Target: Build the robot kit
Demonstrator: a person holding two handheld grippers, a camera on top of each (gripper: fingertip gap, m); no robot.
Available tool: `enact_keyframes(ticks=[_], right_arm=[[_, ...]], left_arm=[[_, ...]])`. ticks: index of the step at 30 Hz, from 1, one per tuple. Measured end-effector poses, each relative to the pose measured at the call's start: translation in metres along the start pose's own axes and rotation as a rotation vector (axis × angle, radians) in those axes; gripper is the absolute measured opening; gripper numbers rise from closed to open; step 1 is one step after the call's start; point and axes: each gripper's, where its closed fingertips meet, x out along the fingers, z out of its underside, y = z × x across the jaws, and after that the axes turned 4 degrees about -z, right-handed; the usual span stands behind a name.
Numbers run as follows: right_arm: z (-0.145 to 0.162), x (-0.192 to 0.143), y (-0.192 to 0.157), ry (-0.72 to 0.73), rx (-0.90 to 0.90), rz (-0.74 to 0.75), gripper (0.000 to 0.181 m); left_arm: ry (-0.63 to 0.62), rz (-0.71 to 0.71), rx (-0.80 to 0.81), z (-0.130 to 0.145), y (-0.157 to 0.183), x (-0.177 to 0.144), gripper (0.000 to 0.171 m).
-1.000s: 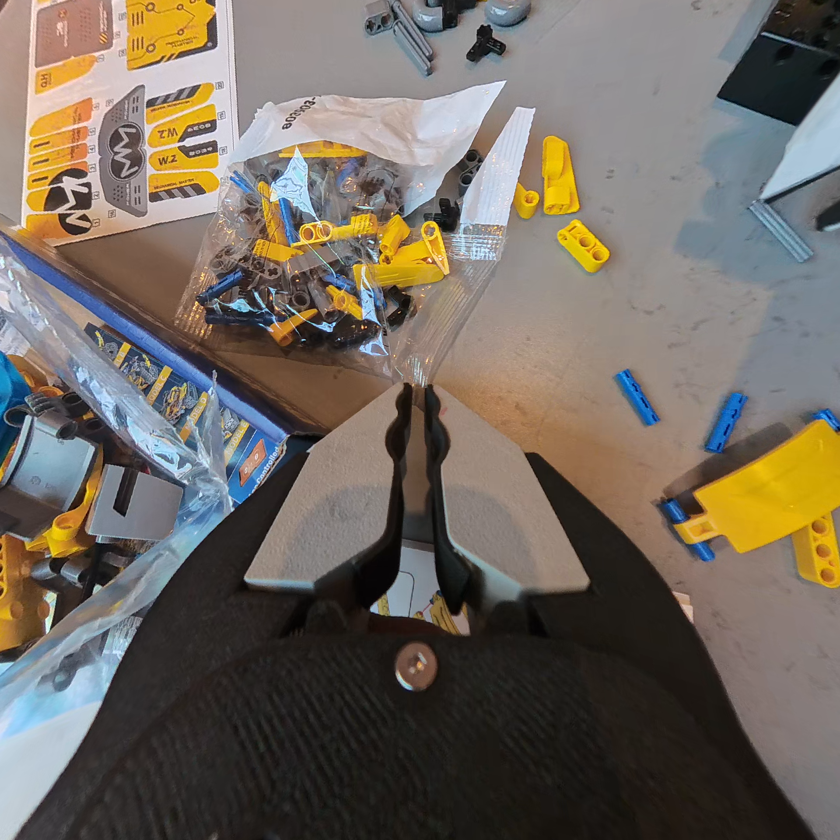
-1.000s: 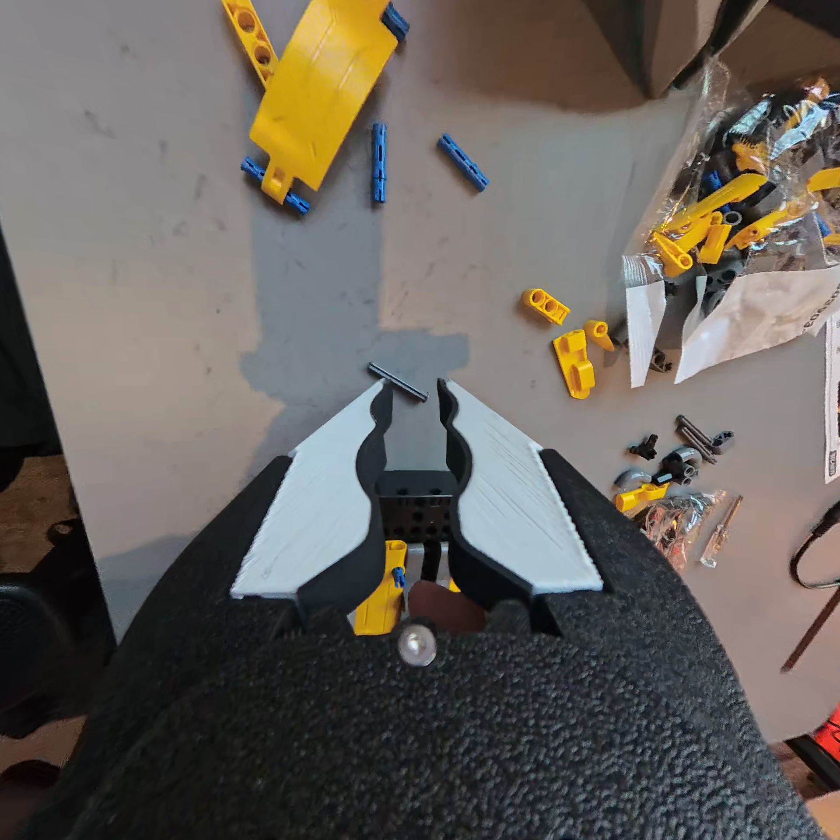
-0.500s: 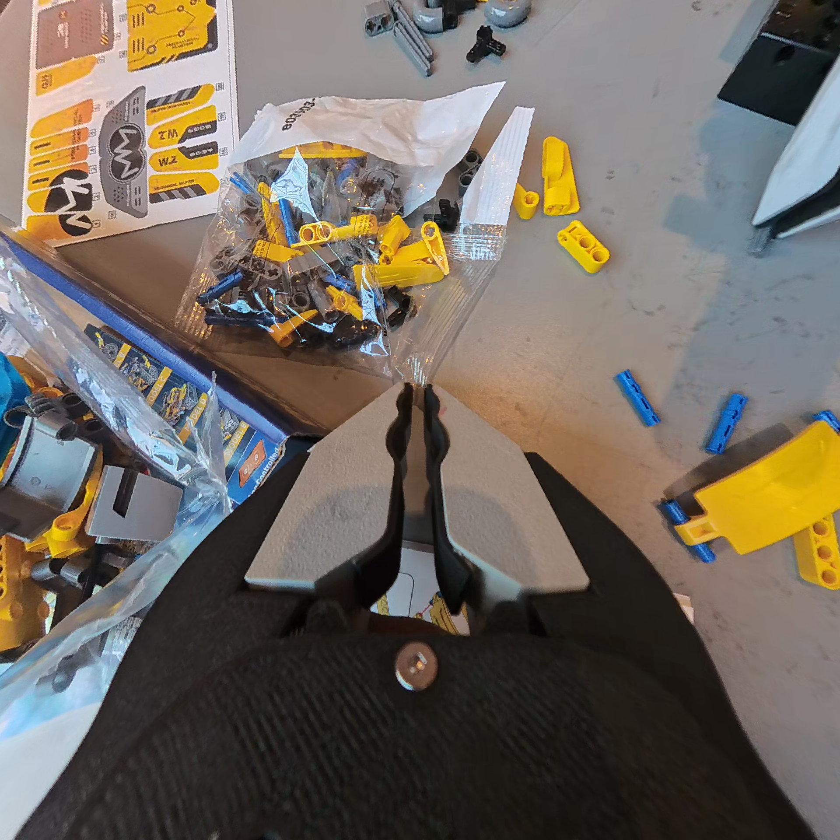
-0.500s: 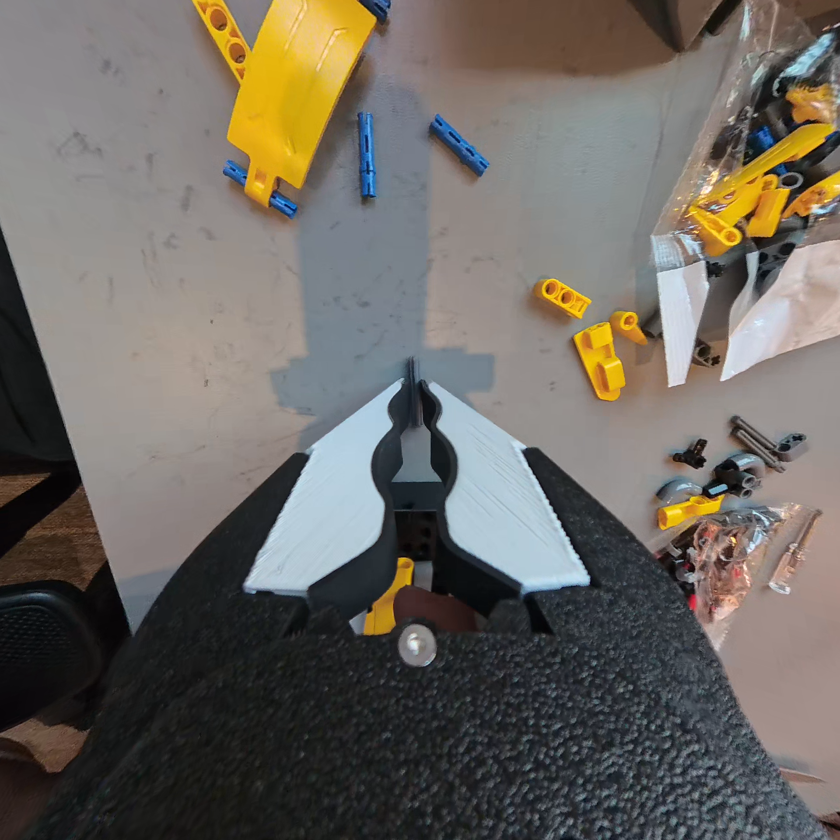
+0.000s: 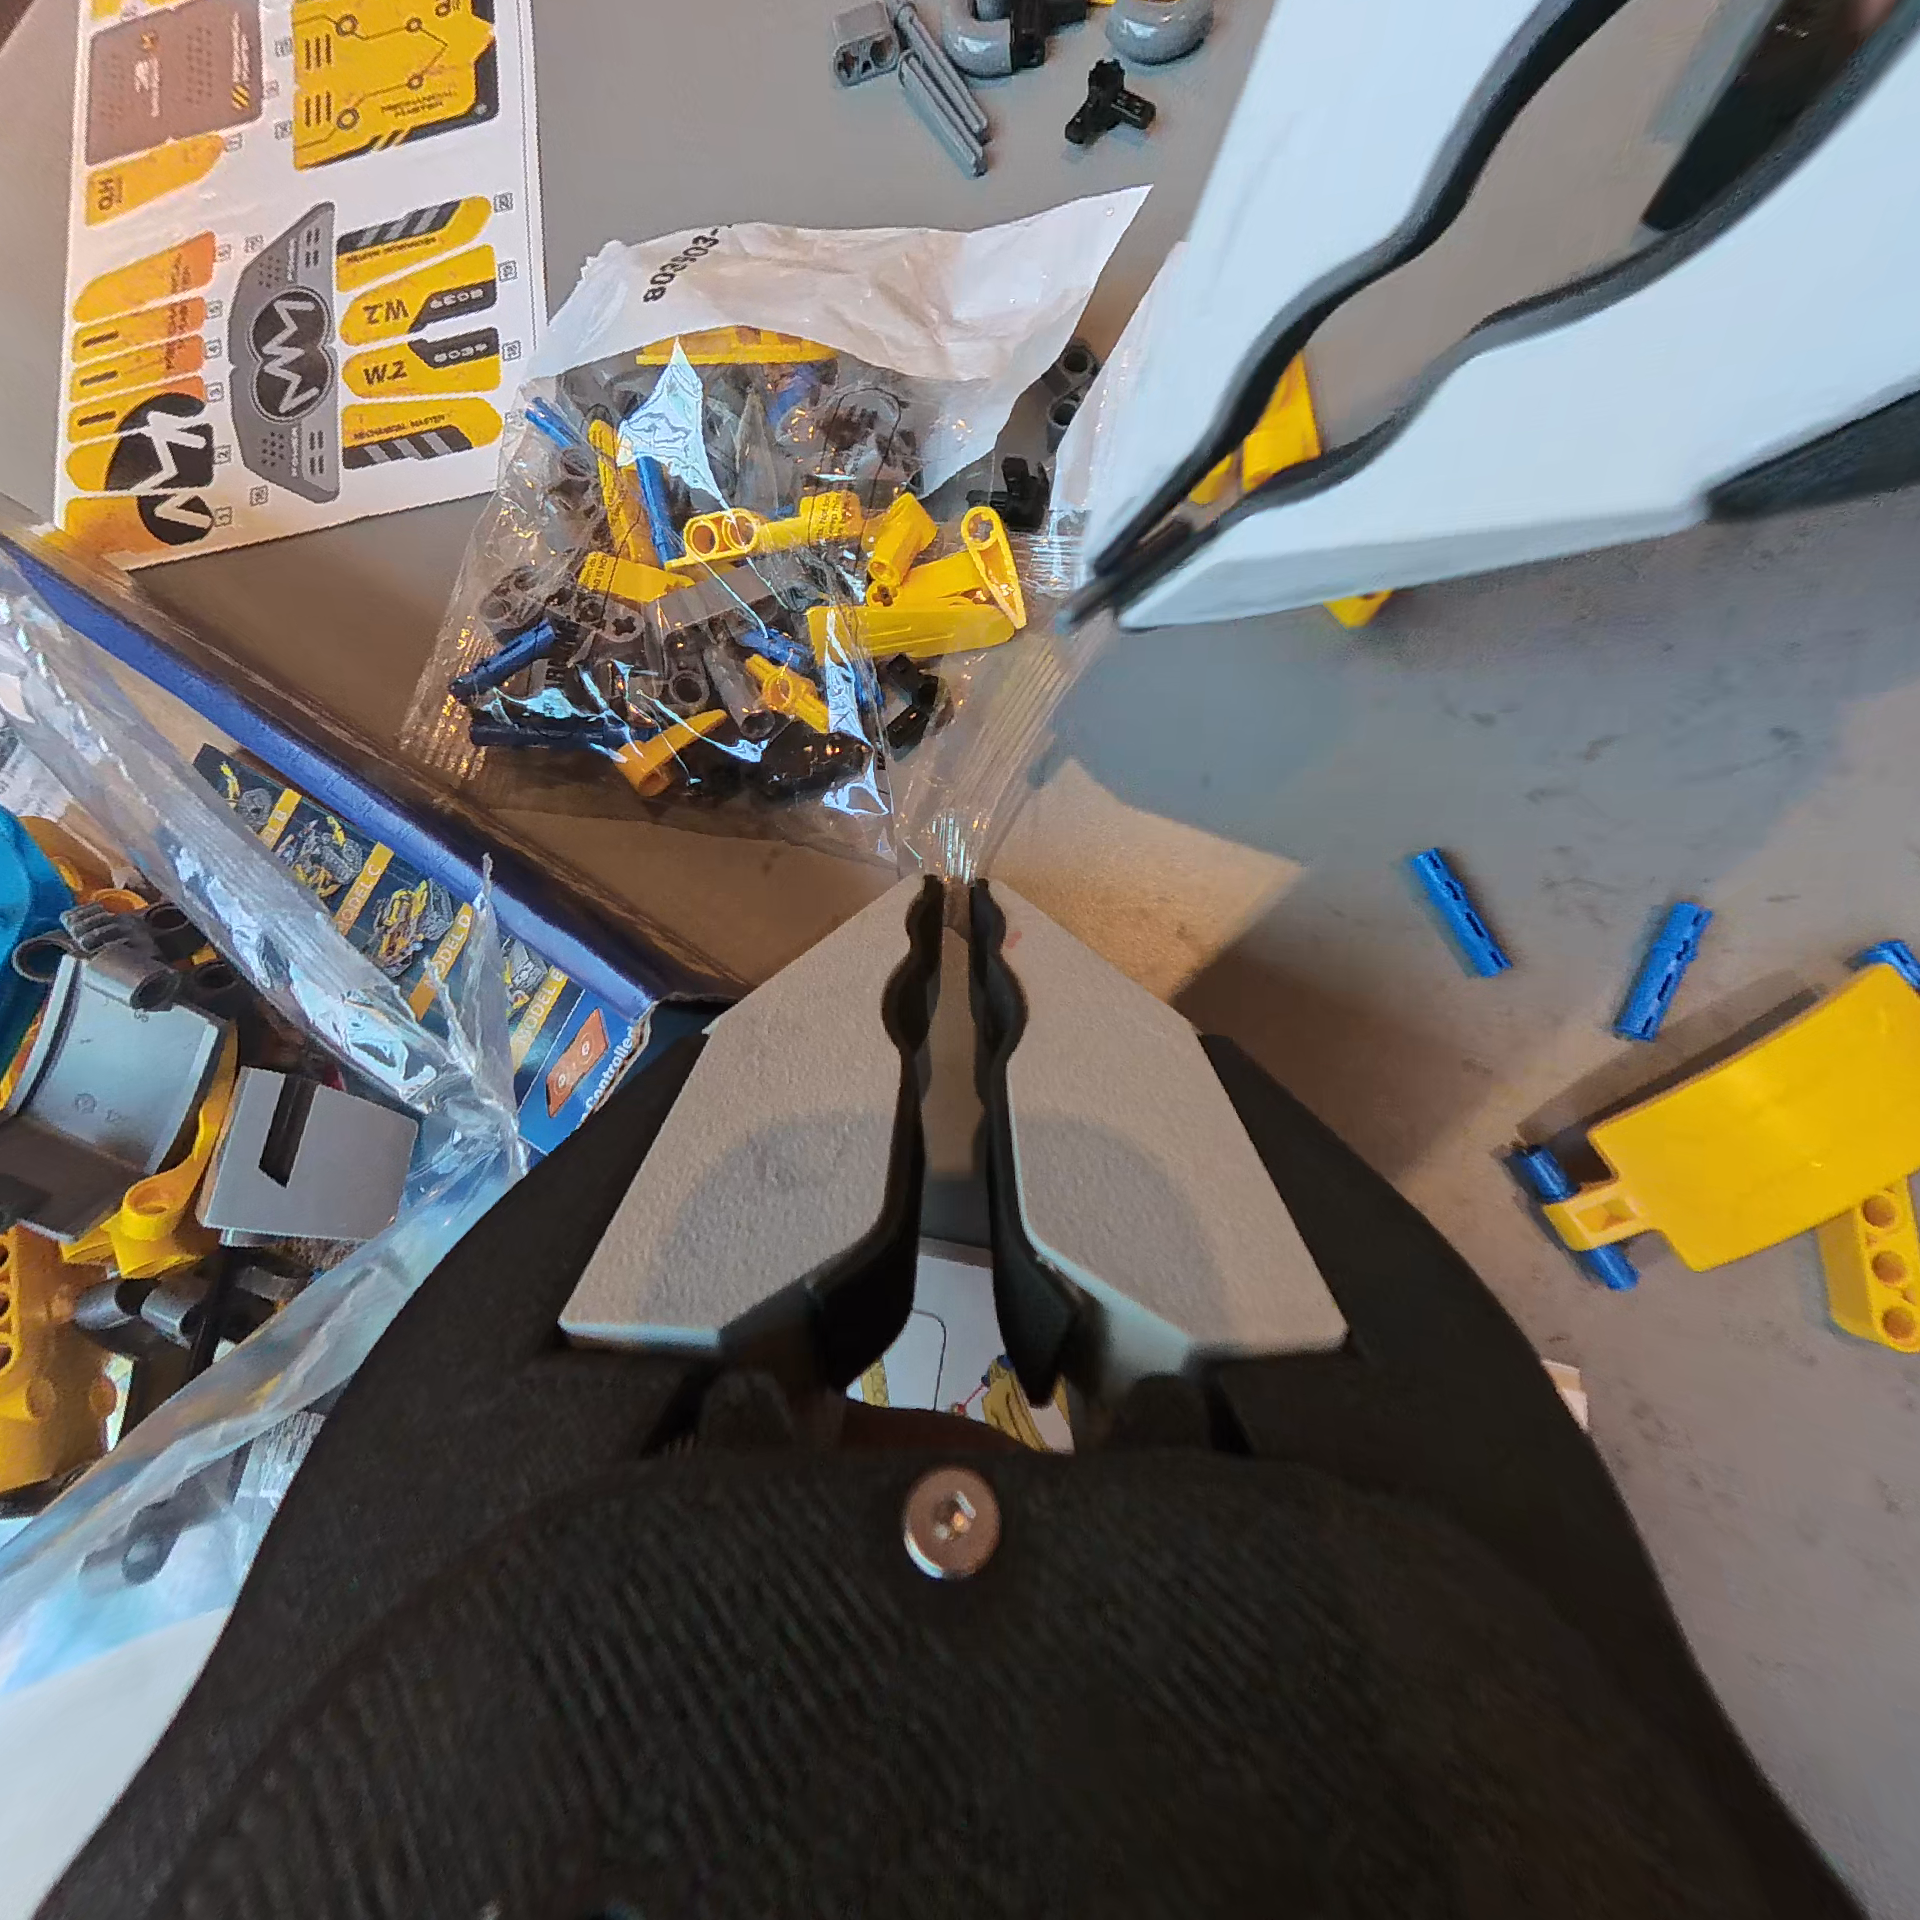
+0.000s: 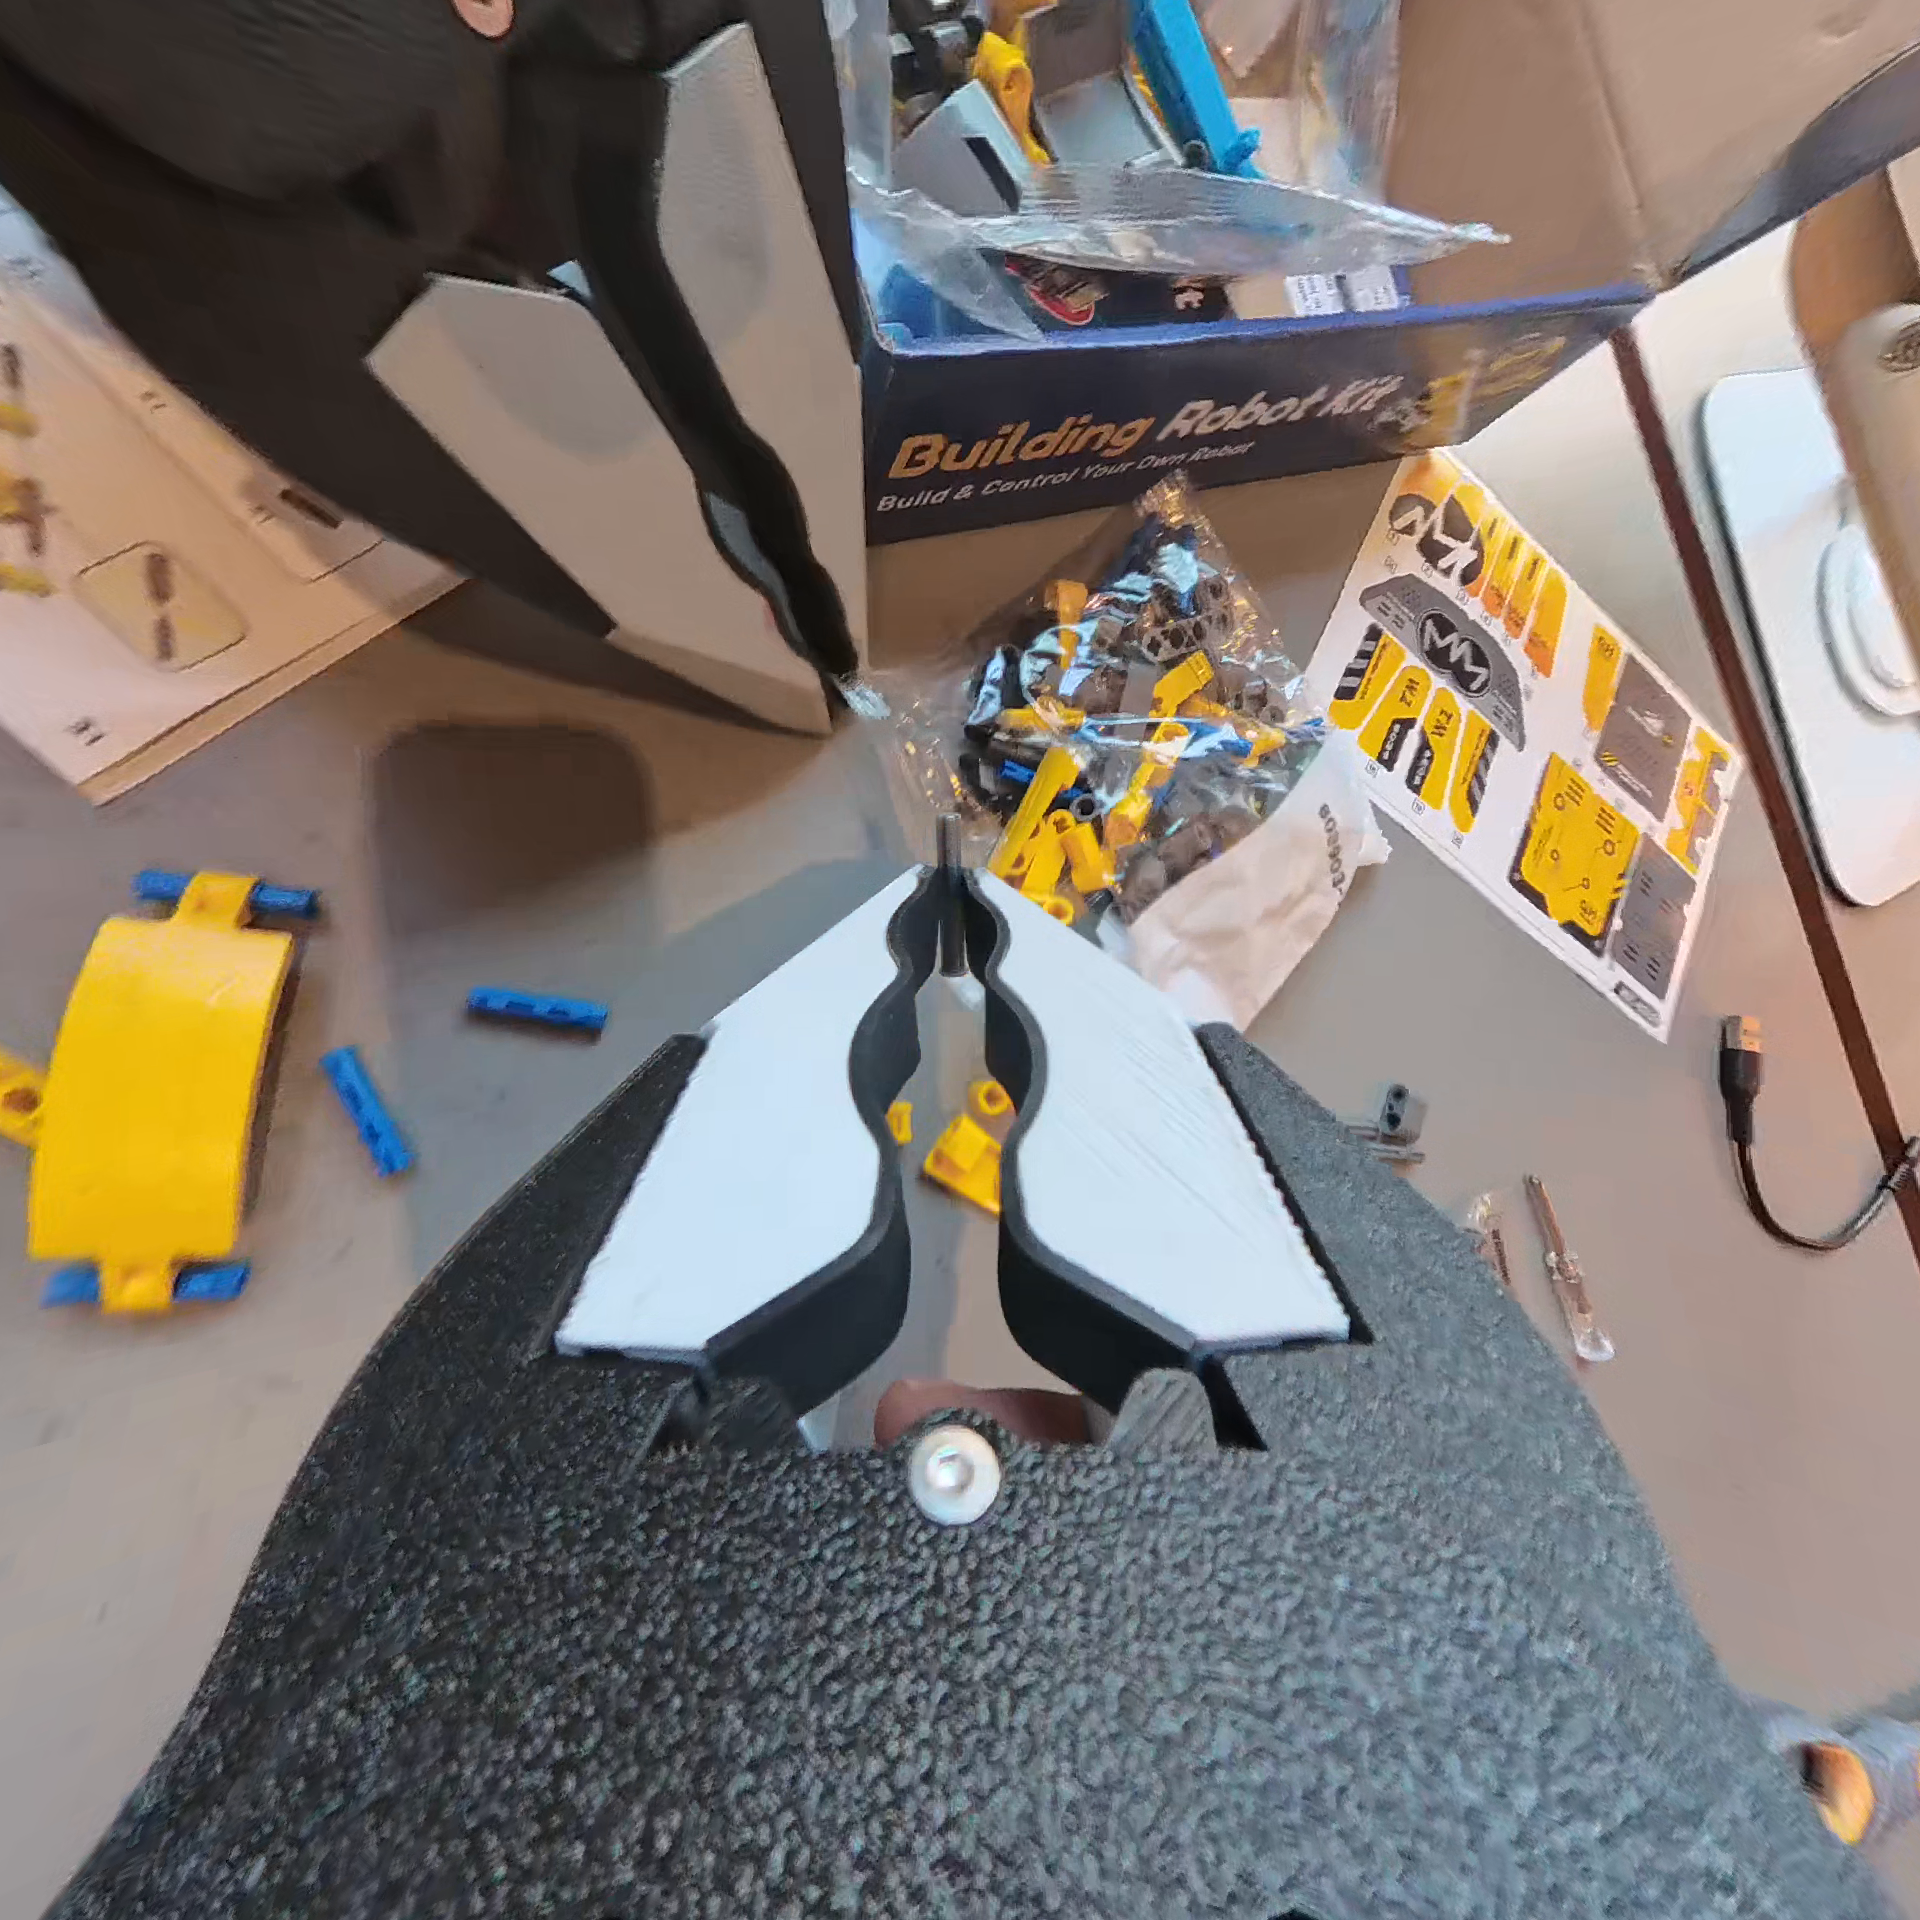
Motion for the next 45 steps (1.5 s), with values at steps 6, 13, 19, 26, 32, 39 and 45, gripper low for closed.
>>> enact_keyframes(ticks=[6, 13, 19, 26, 32, 39, 45], right_arm=[[0.003, 0.018, 0.018, -0.061, -0.096, 0.163, 0.004], [-0.002, 0.033, 0.024, -0.072, -0.230, 0.275, 0.006], [-0.014, 0.018, 0.024, 0.017, -0.169, 0.231, 0.018], [-0.027, -0.018, 0.020, 0.153, -0.009, 0.085, 0.019], [-0.053, -0.063, 0.009, 0.358, 0.214, -0.064, 0.027], [-0.050, -0.088, -0.011, 0.482, 0.395, -0.065, 0.035], [-0.029, -0.073, -0.067, 0.469, 0.442, -0.064, 0.043]], left_arm=[[-0.001, -0.003, 0.004, 0.000, 0.000, 0.000, 0.002], [-0.002, -0.004, 0.004, 0.000, 0.000, 0.000, 0.002], [-0.005, -0.006, 0.005, 0.000, -0.001, 0.000, 0.003], [-0.008, -0.009, 0.008, 0.001, -0.001, -0.001, 0.005], [0.002, -0.003, 0.012, -0.002, 0.001, -0.004, 0.018], [0.113, -0.015, -0.105, -0.021, 0.012, -0.060, 0.030], [0.238, -0.192, -0.260, 0.004, 0.034, -0.139, 0.047]])
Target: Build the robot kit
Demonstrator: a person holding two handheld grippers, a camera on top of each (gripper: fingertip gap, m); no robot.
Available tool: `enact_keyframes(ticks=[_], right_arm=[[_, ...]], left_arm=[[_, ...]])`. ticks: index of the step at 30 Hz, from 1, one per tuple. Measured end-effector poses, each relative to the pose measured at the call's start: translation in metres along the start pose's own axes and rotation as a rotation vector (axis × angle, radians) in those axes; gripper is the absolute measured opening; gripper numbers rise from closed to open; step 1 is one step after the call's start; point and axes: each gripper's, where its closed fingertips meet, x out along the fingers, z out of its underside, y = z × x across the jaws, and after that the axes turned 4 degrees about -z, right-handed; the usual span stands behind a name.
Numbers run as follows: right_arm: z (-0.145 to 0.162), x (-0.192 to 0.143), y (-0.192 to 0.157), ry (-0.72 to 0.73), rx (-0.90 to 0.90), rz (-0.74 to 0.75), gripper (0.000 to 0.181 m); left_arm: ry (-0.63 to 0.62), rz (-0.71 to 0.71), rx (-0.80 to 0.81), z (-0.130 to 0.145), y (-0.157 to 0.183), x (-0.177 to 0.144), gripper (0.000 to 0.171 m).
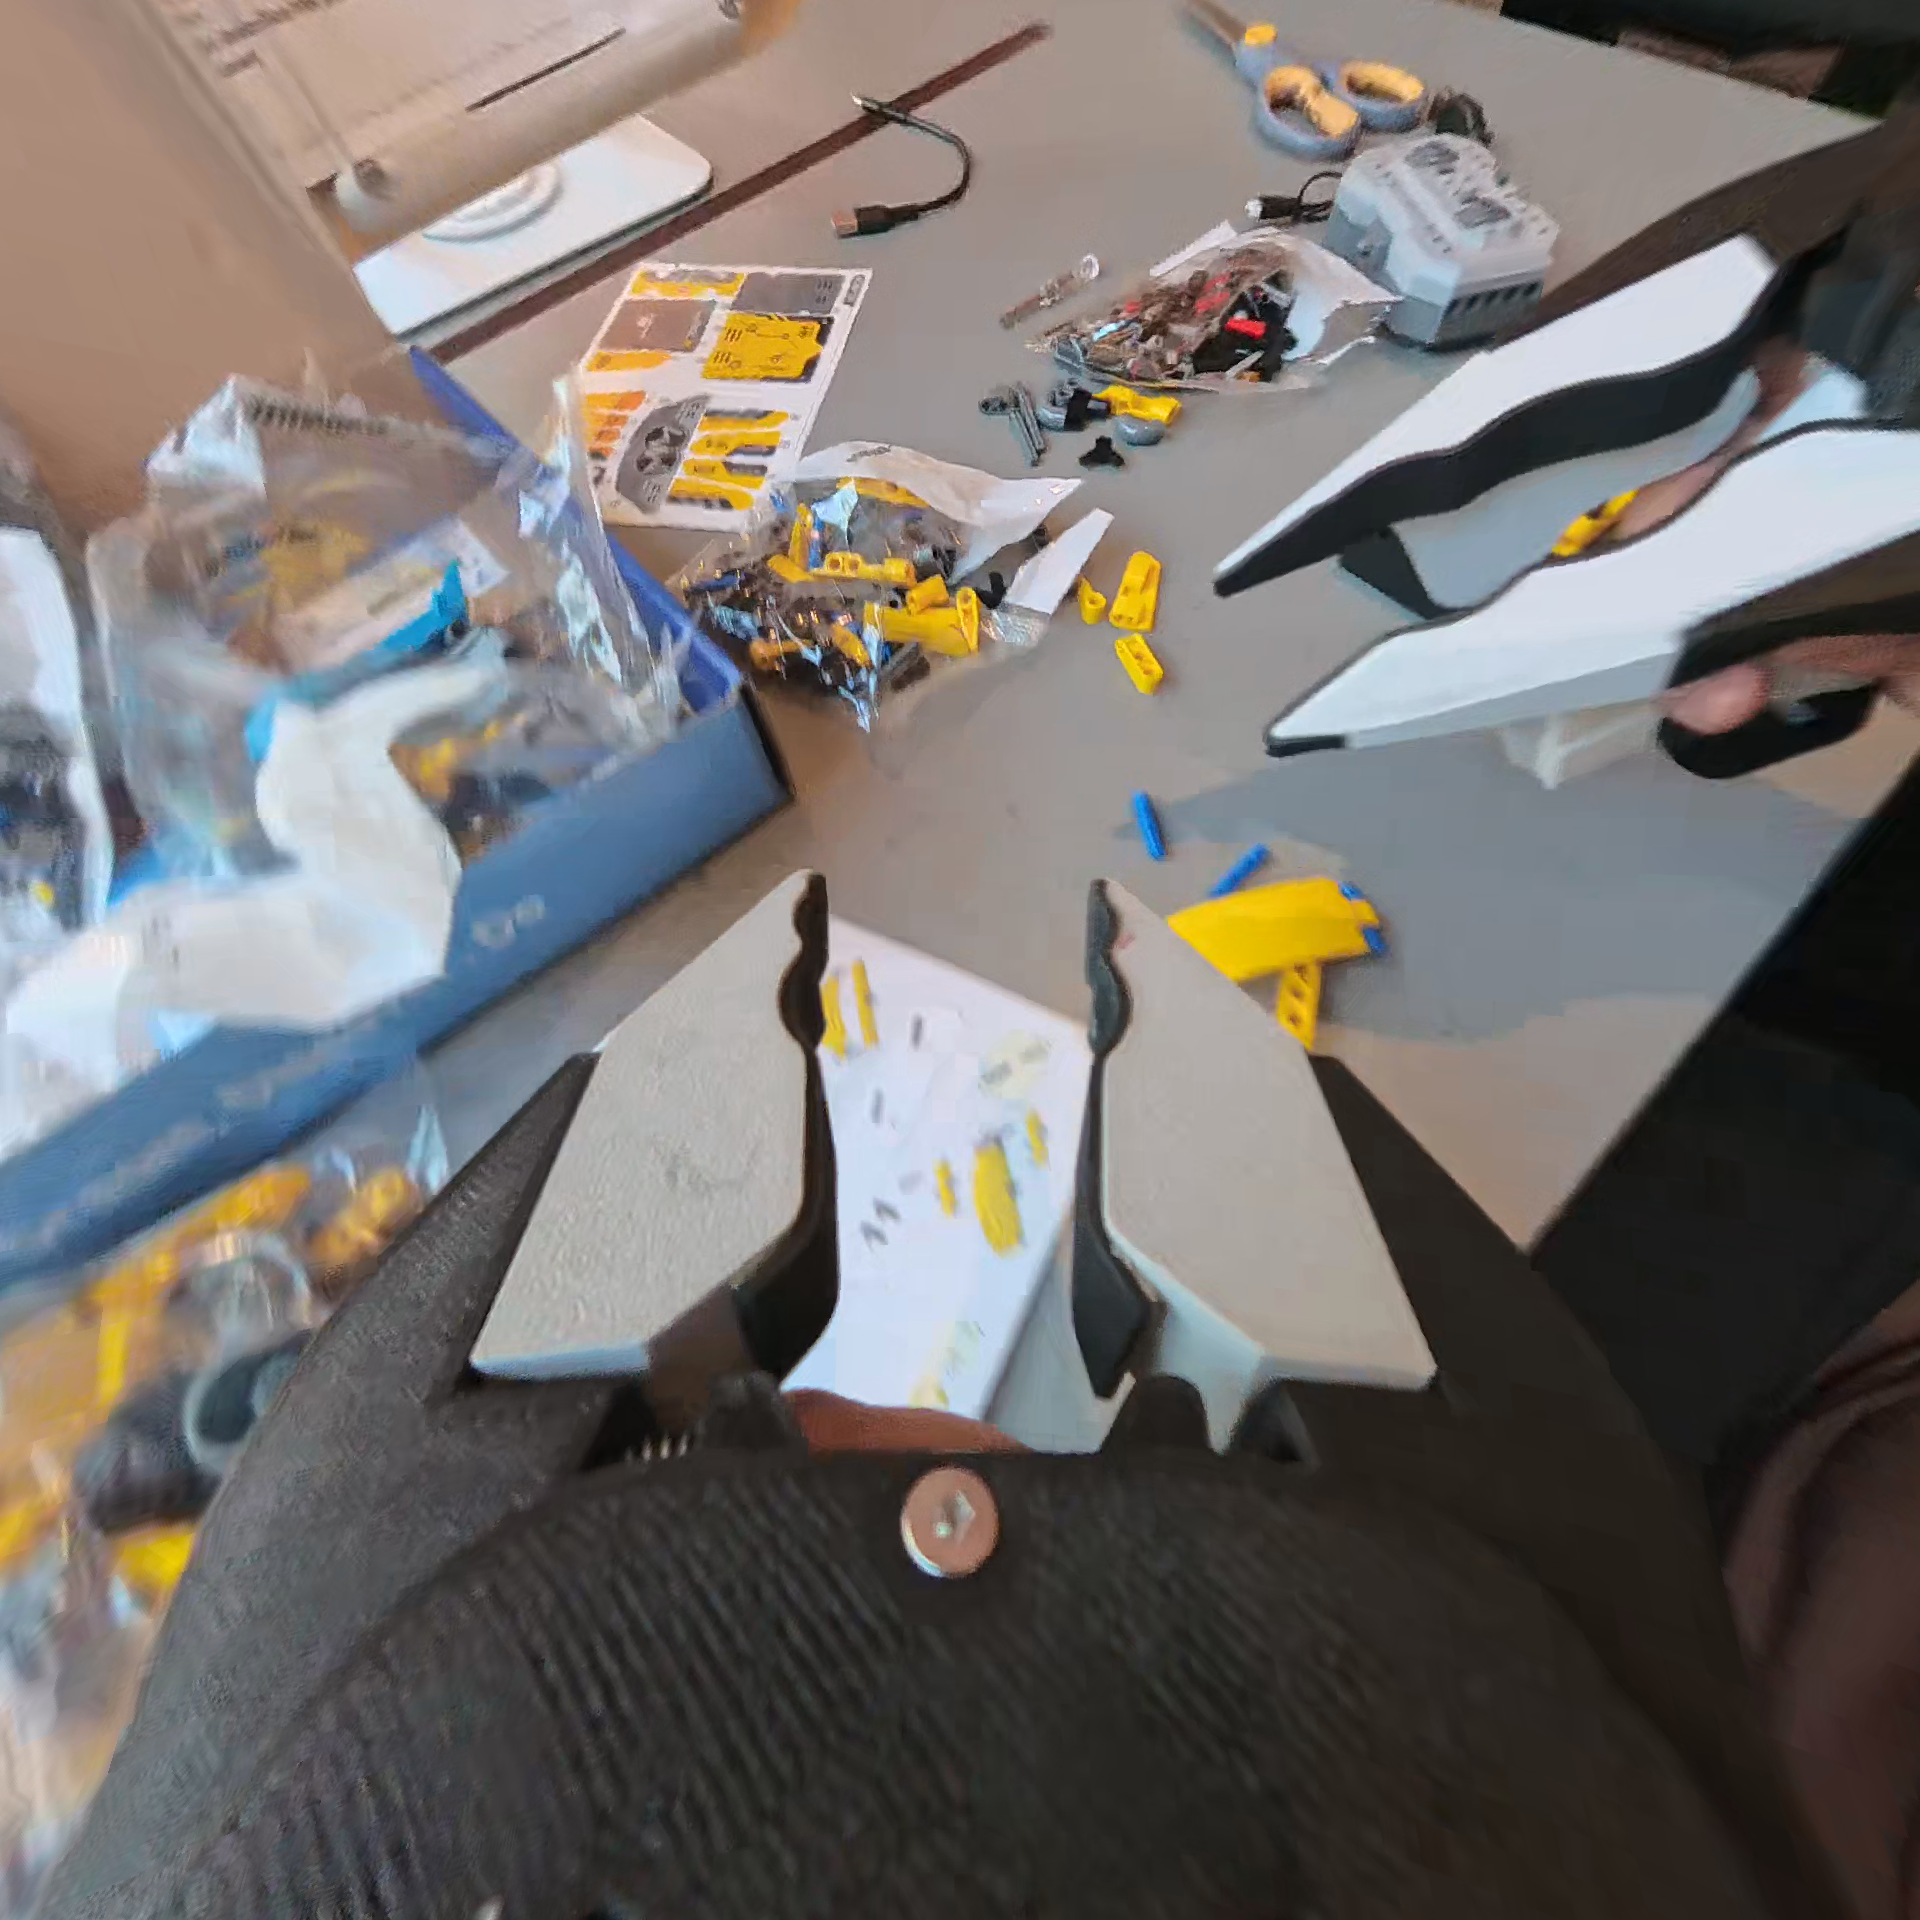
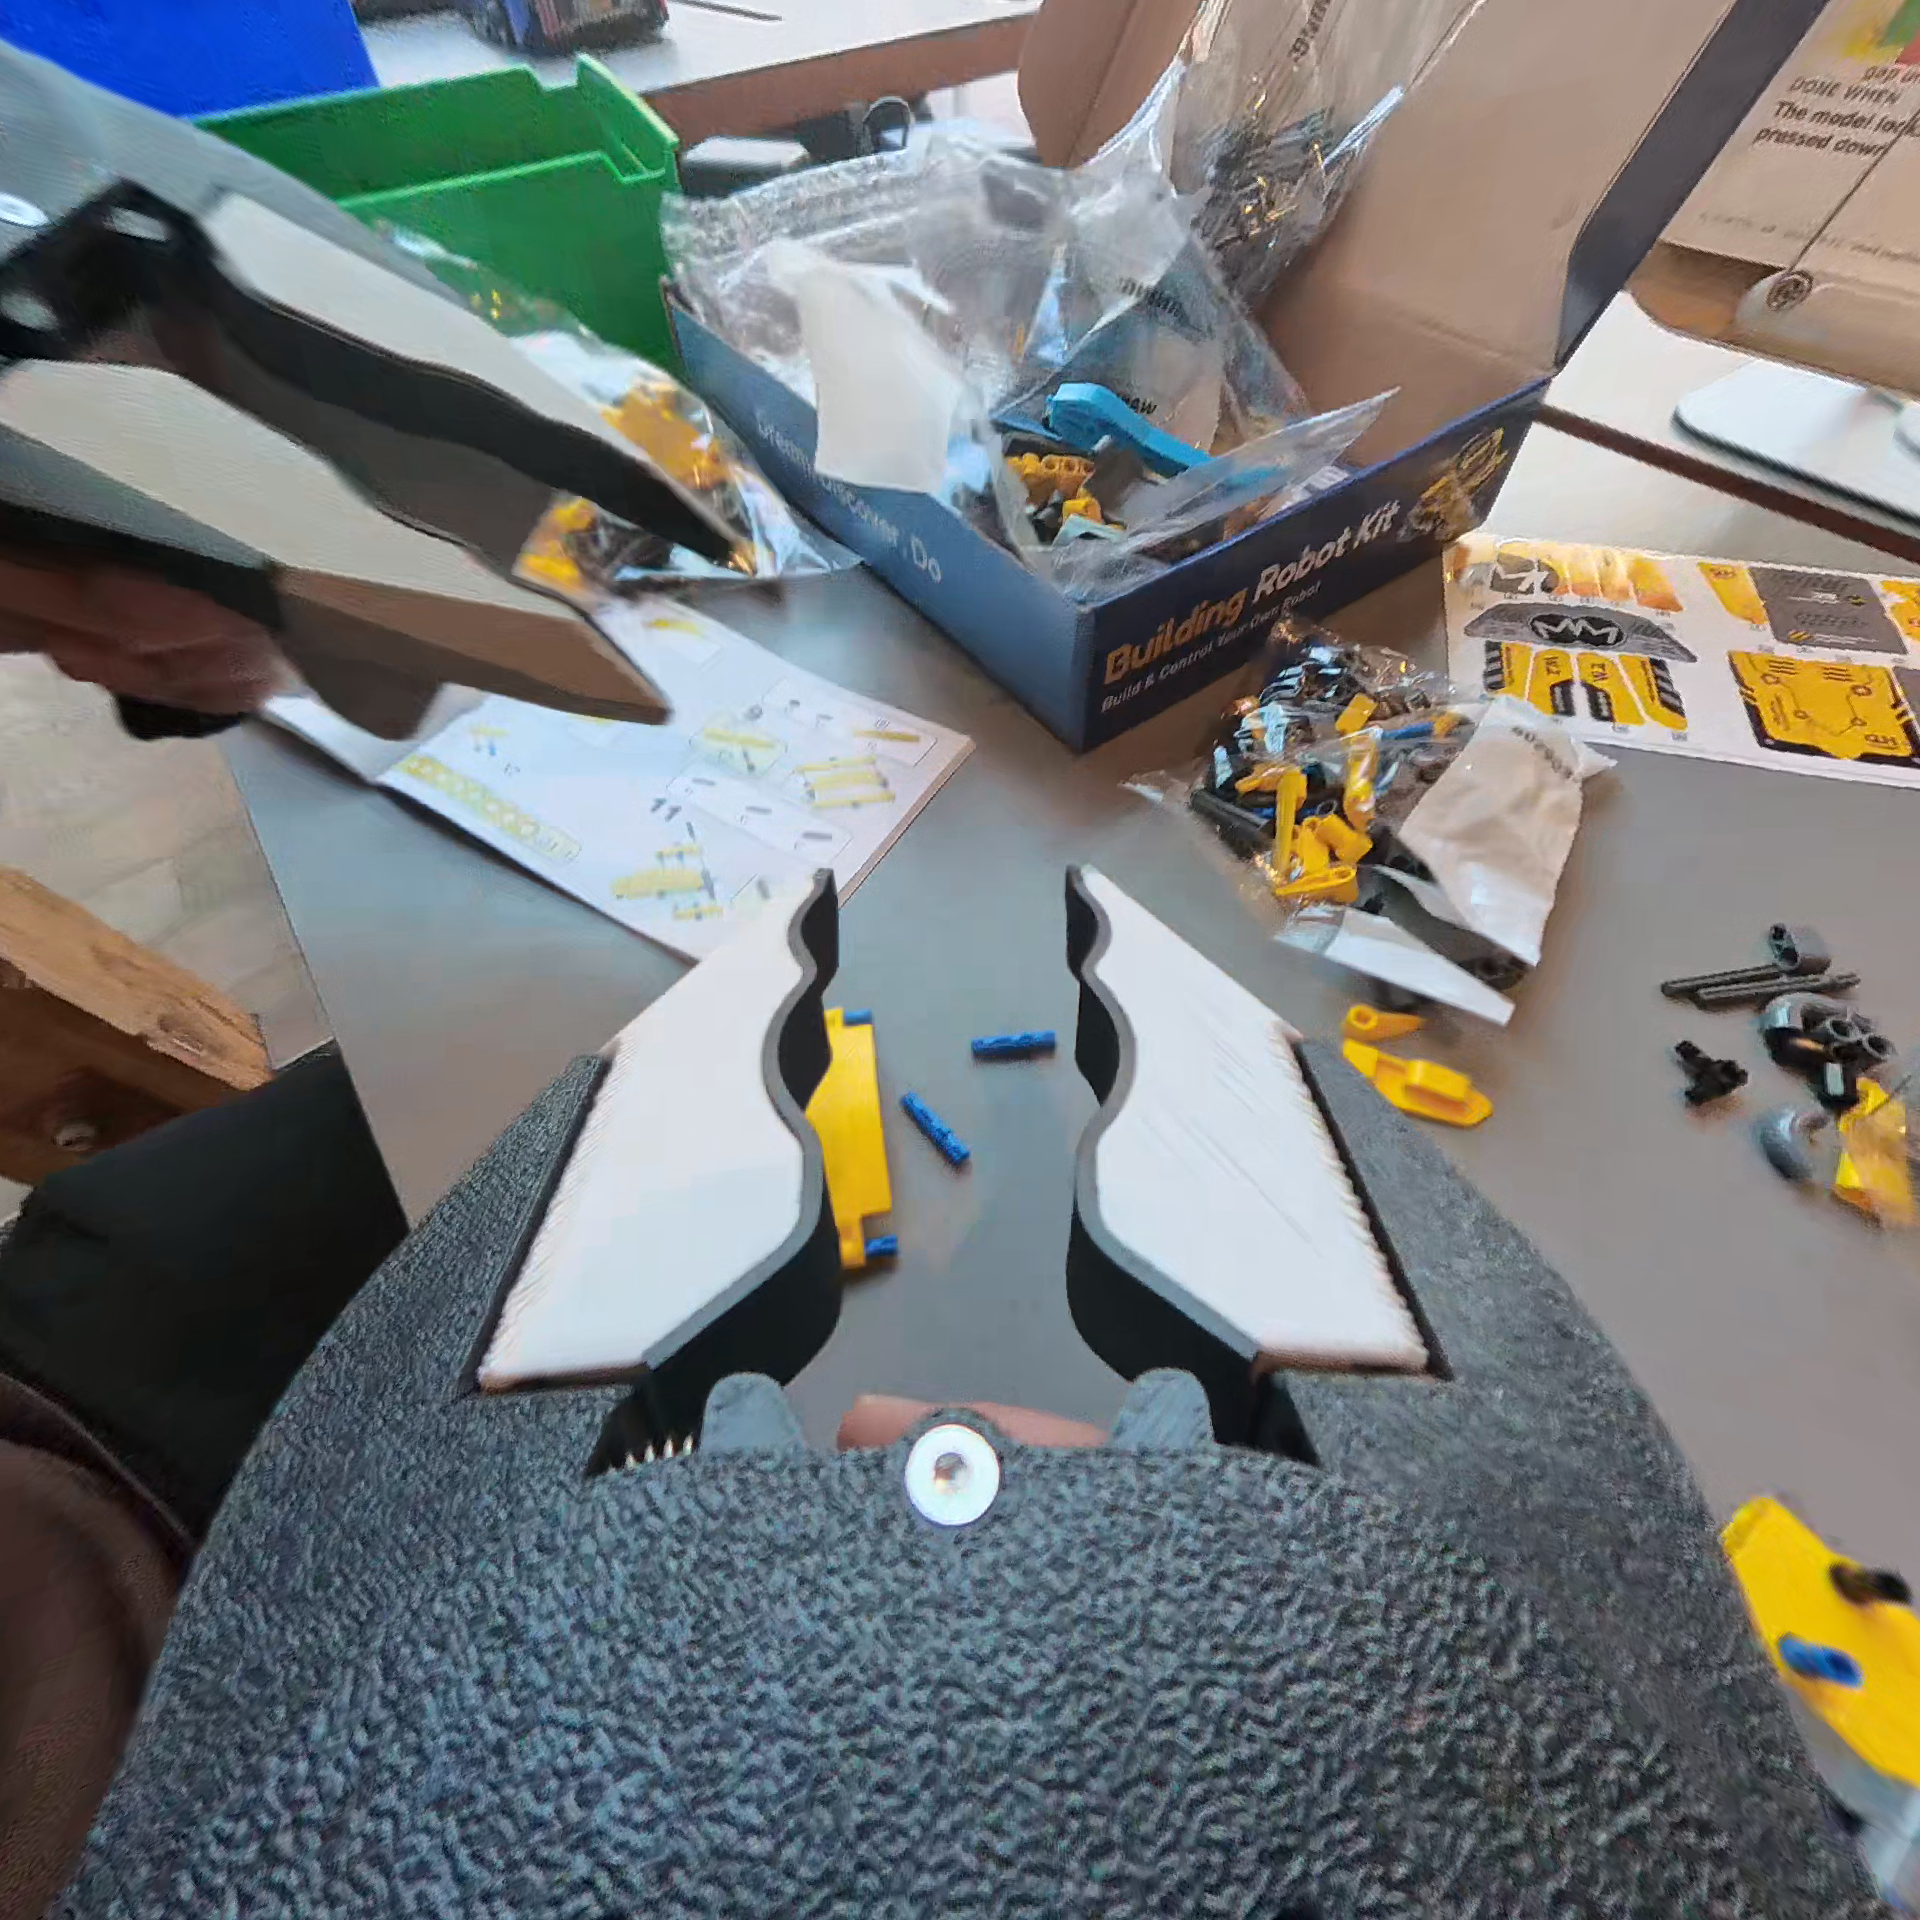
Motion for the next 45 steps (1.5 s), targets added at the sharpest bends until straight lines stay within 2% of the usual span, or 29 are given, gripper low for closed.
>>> enact_keyframes(ticks=[3, 5, 8, 11, 13, 15, 21, 27, 33, 39, 45], right_arm=[[0.017, -0.004, -0.014, -0.031, -0.039, 0.007, 0.049], [0.029, -0.008, -0.014, -0.065, -0.050, 0.031, 0.063], [0.050, -0.013, -0.017, -0.092, -0.010, 0.026, 0.065], [0.066, -0.020, -0.010, -0.142, -0.036, 0.097, 0.067], [0.068, -0.025, -0.001, -0.149, -0.059, 0.168, 0.066], [0.070, -0.026, 0.001, -0.153, -0.061, 0.184, 0.065], [0.074, -0.022, 0.005, -0.178, -0.015, 0.161, 0.060], [0.069, -0.025, 0.003, -0.135, 0.001, 0.139, 0.061], [0.063, -0.029, 0.005, -0.088, 0.042, 0.124, 0.055], [0.063, -0.029, -0.001, -0.084, 0.029, 0.087, 0.055], [0.071, -0.035, 0.003, -0.120, -0.017, 0.143, 0.053]], left_arm=[[0.030, -0.028, -0.083, 0.023, 0.018, -0.036, 0.051], [0.050, -0.057, -0.142, 0.037, 0.028, -0.053, 0.053], [0.123, -0.153, -0.192, 0.050, 0.031, -0.072, 0.049], [0.173, -0.250, -0.206, 0.063, 0.029, -0.082, 0.052], [0.177, -0.258, -0.247, 0.073, 0.032, -0.081, 0.063], [0.194, -0.263, -0.267, 0.080, 0.036, -0.077, 0.066], [0.249, -0.232, -0.200, 0.090, 0.047, -0.059, 0.064], [0.365, -0.193, -0.226, 0.080, 0.049, -0.063, 0.052], [0.350, -0.191, -0.249, 0.084, 0.038, -0.056, 0.050], [0.358, -0.124, -0.208, 0.076, 0.055, -0.048, 0.047], [0.326, -0.089, -0.150, 0.077, 0.072, -0.040, 0.046]])
